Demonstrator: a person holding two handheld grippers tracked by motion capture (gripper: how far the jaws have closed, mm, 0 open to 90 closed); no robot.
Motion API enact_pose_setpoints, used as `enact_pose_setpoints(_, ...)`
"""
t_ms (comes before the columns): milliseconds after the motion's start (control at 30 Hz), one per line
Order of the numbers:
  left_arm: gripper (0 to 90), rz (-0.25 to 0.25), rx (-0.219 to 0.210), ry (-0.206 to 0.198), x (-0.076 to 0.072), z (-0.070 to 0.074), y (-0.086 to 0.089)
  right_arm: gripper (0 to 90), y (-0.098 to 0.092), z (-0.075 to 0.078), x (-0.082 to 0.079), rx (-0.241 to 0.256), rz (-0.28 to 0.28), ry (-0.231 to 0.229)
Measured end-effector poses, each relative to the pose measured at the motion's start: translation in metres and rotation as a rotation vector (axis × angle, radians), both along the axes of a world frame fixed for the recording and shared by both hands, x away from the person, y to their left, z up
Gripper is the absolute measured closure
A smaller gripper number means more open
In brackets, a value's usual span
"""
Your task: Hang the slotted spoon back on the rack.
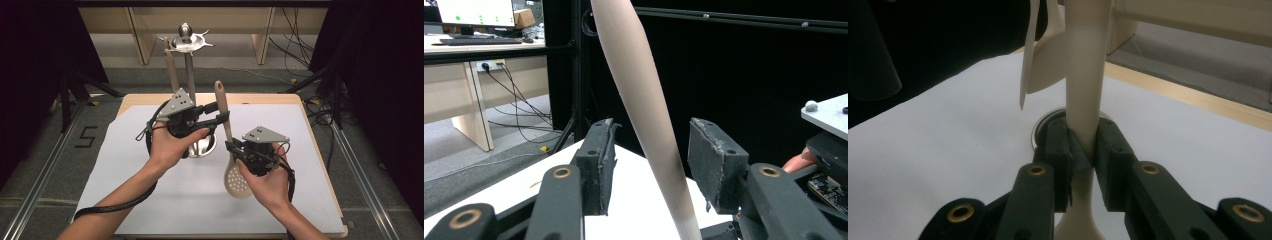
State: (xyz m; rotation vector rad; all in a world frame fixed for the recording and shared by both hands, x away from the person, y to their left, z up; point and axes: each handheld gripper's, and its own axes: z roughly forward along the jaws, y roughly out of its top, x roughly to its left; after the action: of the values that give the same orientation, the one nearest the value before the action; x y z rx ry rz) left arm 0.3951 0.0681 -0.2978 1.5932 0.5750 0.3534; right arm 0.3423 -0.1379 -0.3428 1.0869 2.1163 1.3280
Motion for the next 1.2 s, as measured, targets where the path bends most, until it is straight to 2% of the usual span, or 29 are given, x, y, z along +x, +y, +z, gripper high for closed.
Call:
enact_pose_setpoints(67, 53.9, 0.0, -0.001, -0.004, 0.0002, 0.0, -0.0001, 79.1, -0.0013, 0.0009, 0.0008, -0.024, 0.001, -0.029)
enact_pose_setpoints(267, 56.9, -0.005, -0.003, -0.003, 0.0002, -0.0006, -0.0013, 79.1, 0.0011, 0.0007, 0.0012, -0.02, 0.006, -0.045)
enact_pose_setpoints(333, 58.6, -0.009, -0.012, 0.011, 0.0006, -0.0011, -0.0016, 79.1, 0.0014, 0.001, 0.0006, -0.018, 0.007, -0.028)
enact_pose_setpoints(367, 59.6, -0.011, -0.012, 0.015, 0.0008, -0.0012, -0.0015, 79.0, 0.0025, 0.001, -0.0011, -0.003, -0.006, -0.004)
enact_pose_setpoints(433, 61.4, -0.014, -0.021, 0.024, 0.0011, -0.0019, -0.002, 79.0, 0.0011, 0.0, 0.001, -0.025, 0.005, -0.037)
enact_pose_setpoints(467, 62.5, -0.015, -0.023, 0.024, 0.0014, -0.002, -0.002, 79.0, 0.0029, -0.0003, -0.001, -0.007, -0.005, -0.011)
enact_pose_setpoints(533, 64.8, -0.02, -0.028, 0.028, 0.0018, -0.0021, -0.002, 79.0, 0.0022, -0.0007, 0.0002, -0.023, -0.001, -0.037)
enact_pose_setpoints(567, 66.1, -0.024, -0.034, 0.031, 0.0018, -0.0021, -0.0022, 79.0, 0.0032, -0.0011, 0.0, -0.009, -0.001, -0.034)
enact_pose_setpoints(600, 67.8, -0.026, -0.035, 0.032, 0.0017, -0.0021, -0.0024, 79.0, 0.0045, -0.0008, -0.0021, 0.004, -0.014, -0.008)
enact_pose_setpoints(633, 68.5, -0.026, -0.035, 0.032, 0.0015, -0.002, -0.0027, 79.0, 0.0042, -0.0015, -0.001, -0.005, -0.008, -0.026)
enact_pose_setpoints(700, 70.3, -0.044, -0.05, 0.042, 0.0012, -0.0018, -0.0027, 78.9, 0.0034, -0.001, -0.0011, -0.012, -0.001, -0.017)
enact_pose_setpoints(833, 73.1, -0.075, -0.079, 0.055, -0.0004, -0.0012, -0.0033, 78.8, 0.0034, -0.0012, -0.0004, -0.014, 0.004, -0.027)
enact_pose_setpoints(967, 74.2, -0.104, -0.07, 0.045, -0.0013, 0.0, -0.0032, 78.3, 0.0035, -0.0019, 0.0016, -0.023, 0.025, -0.047)
enact_pose_setpoints(1033, 74.2, -0.109, -0.058, 0.04, -0.0009, 0.0002, -0.0024, 76.7, 0.0042, -0.0023, 0.002, -0.012, 0.038, -0.056)
enact_pose_setpoints(1067, 74.2, -0.11, -0.049, 0.035, -0.0005, 0.0001, -0.0019, 74.5, 0.0035, -0.0008, 0.0015, -0.026, 0.037, -0.063)
enact_pose_setpoints(1100, 74.3, -0.111, -0.04, 0.03, 0.0002, -0.0002, -0.0008, 71.3, 0.0042, -0.0004, 0.0004, -0.013, 0.032, -0.059)
enact_pose_setpoints(1133, 74.3, -0.112, -0.036, 0.025, 0.0009, -0.0003, 0.0, 66.3, 0.0029, 0.0005, 0.0025, -0.033, 0.046, -0.102)
enact_pose_setpoints(1200, 74.3, -0.115, -0.03, 0.018, 0.0022, 0.0, 0.0024, 62.3, 0.003, 0.0013, 0.0009, -0.014, 0.041, -0.076)
